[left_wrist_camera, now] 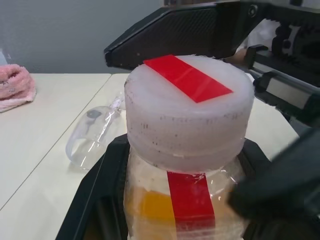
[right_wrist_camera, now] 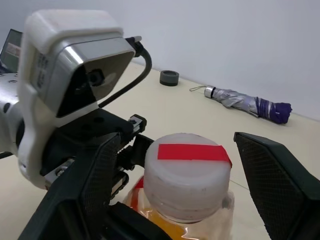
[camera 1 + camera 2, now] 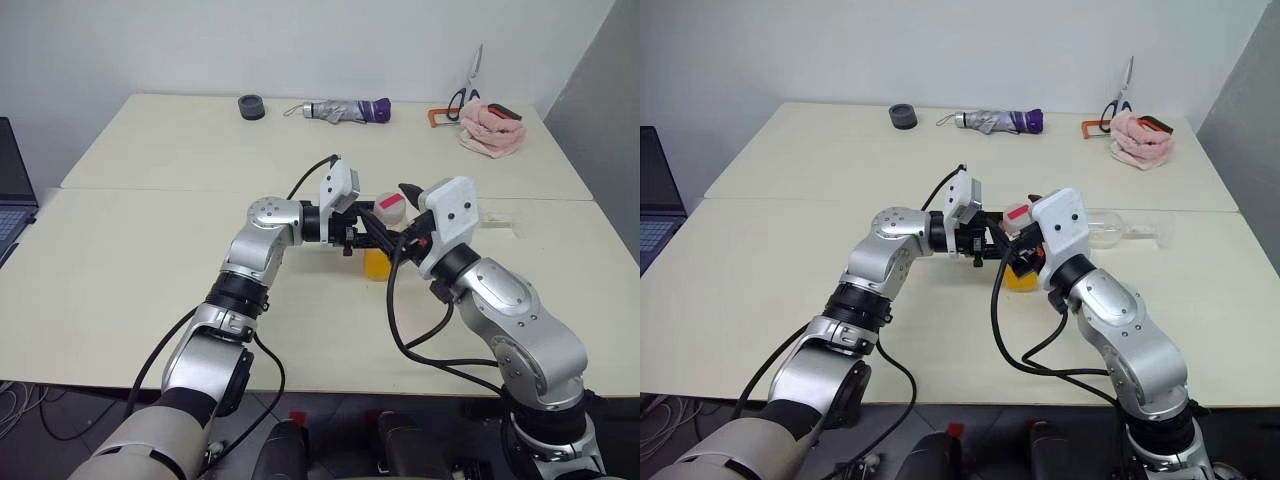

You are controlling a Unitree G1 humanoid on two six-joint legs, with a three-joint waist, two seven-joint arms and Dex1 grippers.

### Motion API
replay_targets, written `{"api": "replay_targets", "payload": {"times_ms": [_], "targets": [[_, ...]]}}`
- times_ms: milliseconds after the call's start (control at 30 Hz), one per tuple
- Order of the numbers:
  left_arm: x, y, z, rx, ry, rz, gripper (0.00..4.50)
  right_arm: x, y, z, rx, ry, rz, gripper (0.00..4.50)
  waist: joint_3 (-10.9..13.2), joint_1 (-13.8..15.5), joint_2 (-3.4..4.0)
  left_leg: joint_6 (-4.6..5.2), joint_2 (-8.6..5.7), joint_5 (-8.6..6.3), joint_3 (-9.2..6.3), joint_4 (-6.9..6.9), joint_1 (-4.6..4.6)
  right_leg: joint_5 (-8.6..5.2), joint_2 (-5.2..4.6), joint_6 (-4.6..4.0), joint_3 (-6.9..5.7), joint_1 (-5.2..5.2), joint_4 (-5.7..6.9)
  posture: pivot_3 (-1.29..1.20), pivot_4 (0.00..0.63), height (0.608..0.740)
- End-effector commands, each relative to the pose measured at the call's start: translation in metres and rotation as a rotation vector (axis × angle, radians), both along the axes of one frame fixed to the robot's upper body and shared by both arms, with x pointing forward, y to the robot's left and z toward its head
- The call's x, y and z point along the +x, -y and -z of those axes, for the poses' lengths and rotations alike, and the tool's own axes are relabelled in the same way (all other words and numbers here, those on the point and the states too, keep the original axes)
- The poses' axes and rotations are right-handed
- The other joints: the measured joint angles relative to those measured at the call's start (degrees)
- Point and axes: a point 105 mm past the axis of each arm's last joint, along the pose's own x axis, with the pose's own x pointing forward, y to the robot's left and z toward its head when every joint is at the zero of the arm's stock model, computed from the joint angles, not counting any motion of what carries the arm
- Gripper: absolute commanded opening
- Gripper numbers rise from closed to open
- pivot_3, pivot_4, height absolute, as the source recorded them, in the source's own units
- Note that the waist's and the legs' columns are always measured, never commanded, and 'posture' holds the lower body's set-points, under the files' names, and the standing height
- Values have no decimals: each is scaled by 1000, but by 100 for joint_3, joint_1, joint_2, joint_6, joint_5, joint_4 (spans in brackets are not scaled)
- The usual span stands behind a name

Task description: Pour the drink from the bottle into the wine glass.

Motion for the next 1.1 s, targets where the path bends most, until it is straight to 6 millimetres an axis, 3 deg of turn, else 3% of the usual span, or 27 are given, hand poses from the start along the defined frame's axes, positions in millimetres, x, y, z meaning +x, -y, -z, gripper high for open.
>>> {"api": "replay_targets", "payload": {"times_ms": [33, 167, 200, 267, 400, 667, 767, 900, 1033, 1100], "targets": [[-3, 1, -15, -21, 66, 19, 2215, -3, 0, -13, 14, 63, -5, 3871, 0, 0, 0, 0, 0, 0, 0, 0, 0, 0, 0, 0, 0, 0, 0, 0, 150, 740], [-2, 1, -14, -18, 68, 16, 2215, -2, -1, -11, 17, 55, -8, 3871, 0, 0, 0, 0, 0, 0, 0, 0, 0, 0, 0, 0, 0, 0, 0, 0, 150, 740], [-2, 1, -14, -17, 68, 16, 2215, -2, -1, -11, 22, 56, -8, 3695, 0, -1, 0, 0, 0, 0, 0, 0, 0, 0, 0, 0, 0, 0, 0, 0, 150, 740], [-3, 1, -13, -15, 68, 16, 2215, -1, -2, -12, 28, 59, -8, 3257, 0, -1, 0, 0, 0, 0, 0, 0, 0, 0, 0, 0, 0, 0, 0, 0, 150, 740], [-3, 1, -13, -11, 69, 17, 2215, -1, -4, -12, 37, 65, -11, 1913, 0, -1, 0, 0, 0, 0, 0, 0, 1, 0, 0, 0, 0, 0, 0, 0, 150, 740], [-3, 0, -12, -4, 70, 22, 2215, -4, -13, -8, 20, 65, -85, 1877, 0, -1, 0, 0, 1, 0, 0, 0, 1, 0, 0, 0, 0, 0, 0, 0, 150, 740], [-6, 0, -13, 8, 71, 48, 2215, -17, -21, -5, -10, 56, -358, 1877, 0, -1, 0, 0, 0, 0, 0, 0, 0, 0, 0, 0, 0, 0, -1, 0, 150, 740], [-12, -1, -15, 43, 95, 108, 2215, -9, 5, -3, -185, -39, -637, 1877, 4, -1, 6, 1, -6, 0, 3, 3, 2, 1, -3, 0, 0, 6, -7, 0, 150, 740], [-11, -1, -19, 49, 112, 118, 2214, 13, 27, -13, -239, -84, -659, 1877, 5, -8, 8, 3, 3, -1, -2, -3, 5, 0, 7, -2, -4, 5, -6, 0, 150, 740], [-11, -2, -19, 47, 119, 112, 2214, 13, 31, -12, -236, -125, -676, 1877, 5, -9, 8, 4, 7, -2, -3, -6, 7, -3, 11, -8, -4, 3, -3, 0, 150, 740]]}}
